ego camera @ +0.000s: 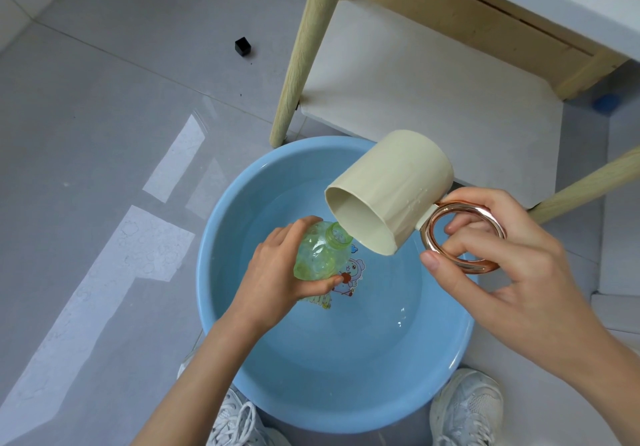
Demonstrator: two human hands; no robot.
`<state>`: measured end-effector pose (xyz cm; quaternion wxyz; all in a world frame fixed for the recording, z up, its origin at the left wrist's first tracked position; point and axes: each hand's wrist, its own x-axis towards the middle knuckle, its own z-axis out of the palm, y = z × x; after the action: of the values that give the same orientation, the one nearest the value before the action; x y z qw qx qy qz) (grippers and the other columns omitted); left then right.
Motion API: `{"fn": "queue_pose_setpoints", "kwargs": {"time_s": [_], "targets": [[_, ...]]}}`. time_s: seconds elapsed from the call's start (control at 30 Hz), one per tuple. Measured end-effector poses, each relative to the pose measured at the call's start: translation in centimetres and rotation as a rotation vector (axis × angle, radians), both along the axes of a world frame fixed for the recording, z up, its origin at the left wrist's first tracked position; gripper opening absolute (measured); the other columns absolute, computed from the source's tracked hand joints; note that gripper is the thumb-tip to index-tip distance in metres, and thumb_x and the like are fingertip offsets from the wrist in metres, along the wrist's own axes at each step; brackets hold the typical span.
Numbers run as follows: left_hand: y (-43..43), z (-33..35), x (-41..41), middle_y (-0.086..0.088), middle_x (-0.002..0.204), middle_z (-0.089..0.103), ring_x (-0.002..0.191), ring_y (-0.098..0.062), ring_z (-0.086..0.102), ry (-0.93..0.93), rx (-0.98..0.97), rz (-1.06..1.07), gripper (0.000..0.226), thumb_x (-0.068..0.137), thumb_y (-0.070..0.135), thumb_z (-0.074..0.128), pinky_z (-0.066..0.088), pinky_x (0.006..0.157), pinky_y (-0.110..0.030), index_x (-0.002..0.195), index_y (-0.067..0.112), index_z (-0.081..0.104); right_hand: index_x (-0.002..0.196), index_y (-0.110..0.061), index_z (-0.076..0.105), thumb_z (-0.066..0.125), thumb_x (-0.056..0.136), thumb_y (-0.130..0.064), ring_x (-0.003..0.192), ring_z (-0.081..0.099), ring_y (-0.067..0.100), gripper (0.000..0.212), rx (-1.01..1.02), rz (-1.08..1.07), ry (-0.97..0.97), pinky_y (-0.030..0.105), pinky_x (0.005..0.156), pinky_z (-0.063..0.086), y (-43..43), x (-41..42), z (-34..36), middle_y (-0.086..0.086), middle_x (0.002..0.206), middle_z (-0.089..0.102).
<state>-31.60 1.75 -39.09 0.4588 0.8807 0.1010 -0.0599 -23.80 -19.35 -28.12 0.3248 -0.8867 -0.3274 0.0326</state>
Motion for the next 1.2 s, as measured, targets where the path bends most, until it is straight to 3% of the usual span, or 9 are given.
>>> {"fn": "queue_pose_setpoints", "kwargs": {"time_s": [0.63, 0.87, 0.97, 1.2], "targets": [[0.0, 0.0, 0.0, 0.043, 0.101, 0.037, 0.104, 0.001, 0.040, 0.002, -0.008, -0.002, 0.083, 0.059, 0.070, 0.061, 0.034, 0.087, -0.023, 0.130, 0.031, 0.043, 0.065, -0.006, 0.061, 0.058, 0.087, -0.032, 0.084, 0.054, 0.015, 0.035, -0.029, 0.034, -0.076, 0.011, 0.077, 0.040, -0.2, 0.0, -0.2, 0.005, 0.113, 0.048], [-0.1, -0.2, -0.1, 0.043, 0.102, 0.036, 0.103, 0.001, 0.040, 0.010, 0.005, -0.001, 0.080, 0.064, 0.061, 0.071, 0.033, 0.086, -0.023, 0.132, 0.030, 0.043, 0.065, -0.005, 0.060, 0.058, 0.089, -0.029, 0.091, 0.054, 0.020, 0.034, -0.036, 0.078, -0.119, 0.019, 0.079, 0.045, -0.3, -0.2, -0.5, 0.006, 0.116, 0.046], [0.0, -0.3, -0.2, 0.042, 0.100, 0.038, 0.101, 0.000, 0.040, 0.017, 0.002, 0.000, 0.082, 0.062, 0.066, 0.065, 0.034, 0.085, -0.024, 0.132, 0.029, 0.043, 0.065, -0.003, 0.061, 0.059, 0.089, -0.027, 0.093, 0.054, 0.024, 0.033, -0.039, 0.107, -0.141, 0.027, 0.085, 0.046, -0.5, -0.2, -1.0, 0.011, 0.116, 0.047], [0.1, -0.6, -0.5, 0.040, 0.097, 0.038, 0.094, 0.004, 0.035, 0.036, 0.010, 0.011, 0.077, 0.067, 0.052, 0.077, 0.031, 0.081, -0.021, 0.132, 0.029, 0.042, 0.068, 0.001, 0.064, 0.063, 0.090, -0.022, 0.107, 0.053, 0.028, 0.032, -0.015, 0.142, -0.196, 0.036, 0.092, 0.050, -0.7, -0.1, -2.5, 0.013, 0.120, 0.044]]}}
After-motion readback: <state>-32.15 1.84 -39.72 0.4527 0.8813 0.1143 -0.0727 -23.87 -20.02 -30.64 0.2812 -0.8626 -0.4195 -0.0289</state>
